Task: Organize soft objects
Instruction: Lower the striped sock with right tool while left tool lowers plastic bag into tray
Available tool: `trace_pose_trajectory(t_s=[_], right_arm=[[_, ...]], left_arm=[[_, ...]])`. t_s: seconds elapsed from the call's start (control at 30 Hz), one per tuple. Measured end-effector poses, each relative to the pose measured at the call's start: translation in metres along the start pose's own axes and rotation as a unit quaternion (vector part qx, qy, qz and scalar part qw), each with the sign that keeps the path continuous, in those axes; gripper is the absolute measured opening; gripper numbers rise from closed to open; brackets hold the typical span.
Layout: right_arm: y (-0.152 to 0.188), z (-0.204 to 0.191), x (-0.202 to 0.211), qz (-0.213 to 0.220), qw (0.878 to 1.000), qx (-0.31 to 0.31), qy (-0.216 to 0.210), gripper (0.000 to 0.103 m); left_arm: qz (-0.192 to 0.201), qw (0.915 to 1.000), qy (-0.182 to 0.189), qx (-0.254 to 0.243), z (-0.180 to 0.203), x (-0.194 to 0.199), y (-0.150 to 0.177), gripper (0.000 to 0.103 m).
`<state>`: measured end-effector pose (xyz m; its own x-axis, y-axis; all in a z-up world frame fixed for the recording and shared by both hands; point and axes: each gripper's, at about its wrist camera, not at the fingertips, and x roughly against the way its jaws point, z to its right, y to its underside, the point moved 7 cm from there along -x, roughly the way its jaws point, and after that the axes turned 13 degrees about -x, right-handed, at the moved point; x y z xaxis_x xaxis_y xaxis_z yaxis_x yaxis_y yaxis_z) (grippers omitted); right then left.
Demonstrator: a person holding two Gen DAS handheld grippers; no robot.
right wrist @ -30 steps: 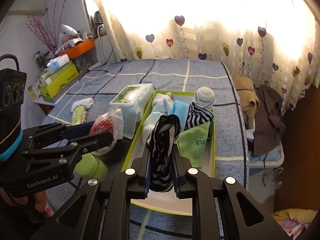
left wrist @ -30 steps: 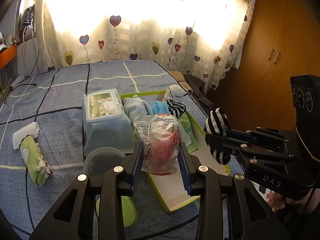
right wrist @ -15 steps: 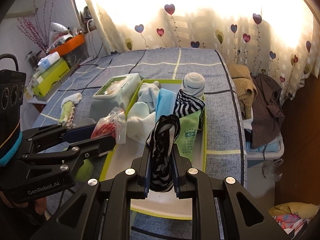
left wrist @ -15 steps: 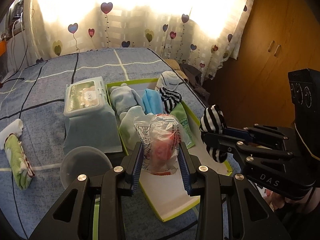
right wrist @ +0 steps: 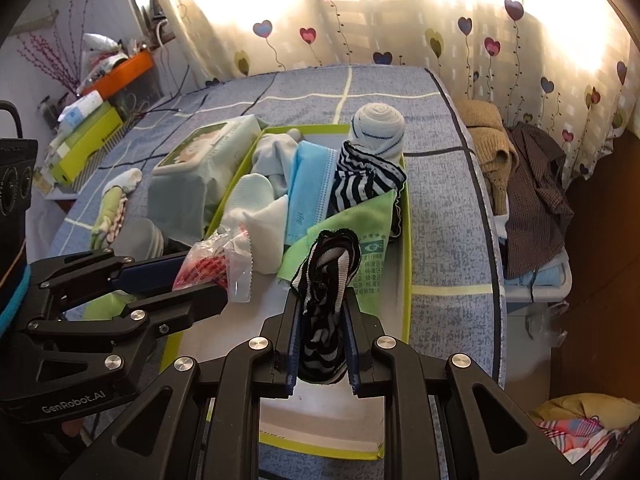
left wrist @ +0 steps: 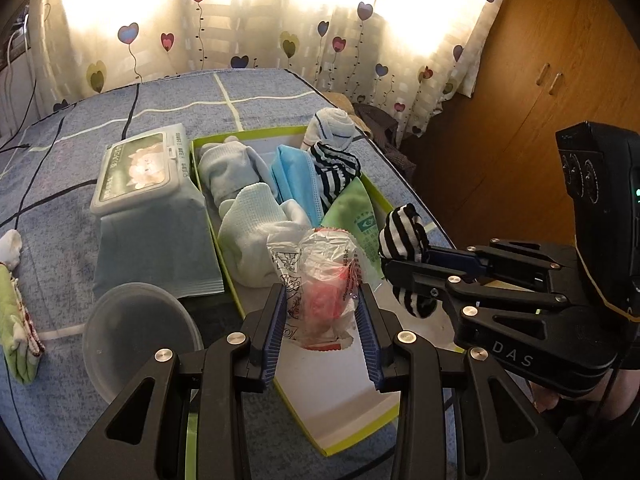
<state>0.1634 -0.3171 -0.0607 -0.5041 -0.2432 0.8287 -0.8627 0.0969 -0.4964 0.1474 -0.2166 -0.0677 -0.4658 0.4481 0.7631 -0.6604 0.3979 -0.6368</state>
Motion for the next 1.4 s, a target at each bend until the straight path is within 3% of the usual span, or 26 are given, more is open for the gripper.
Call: trace_pose_trajectory(t_s=[0.13,0.37,0.67,0.77,1.27,1.4], right_arm=[[0.000,0.006,-0.007,-0.006,1.000,-0.003,0.005,0.020],[0.002,0.010,-0.013,-0.016,1.000,-0.005,0.007,0.036],[0.001,0.008,0.001,-0.001,1.000,-0.002,0.010,0.036],[0.001,0.008,0.007,0.004,1.000,-0.002,0.012,0.036],[0.010,0.003,0.030,0.019,0.999,-0.003,0.026,0.036],[0.014,0.005,0.039,0.027,0.999,-0.006,0.028,0.037]], left_arm=[[-0.008,0.9999,-0.002,0.007,-0.004,-0.007,0.001,0.037],[-0.015,0.9998,-0.011,0.008,-0.005,-0.012,-0.001,0.041],[-0.002,0.9999,-0.012,0.001,-0.002,-0.002,-0.003,0.042],[0.006,0.9999,-0.009,0.002,-0.002,0.003,-0.003,0.046],[-0.005,0.9999,-0.007,-0.012,0.005,-0.001,0.005,0.047],[-0.006,0.9998,0.008,-0.016,0.011,-0.002,0.006,0.047]])
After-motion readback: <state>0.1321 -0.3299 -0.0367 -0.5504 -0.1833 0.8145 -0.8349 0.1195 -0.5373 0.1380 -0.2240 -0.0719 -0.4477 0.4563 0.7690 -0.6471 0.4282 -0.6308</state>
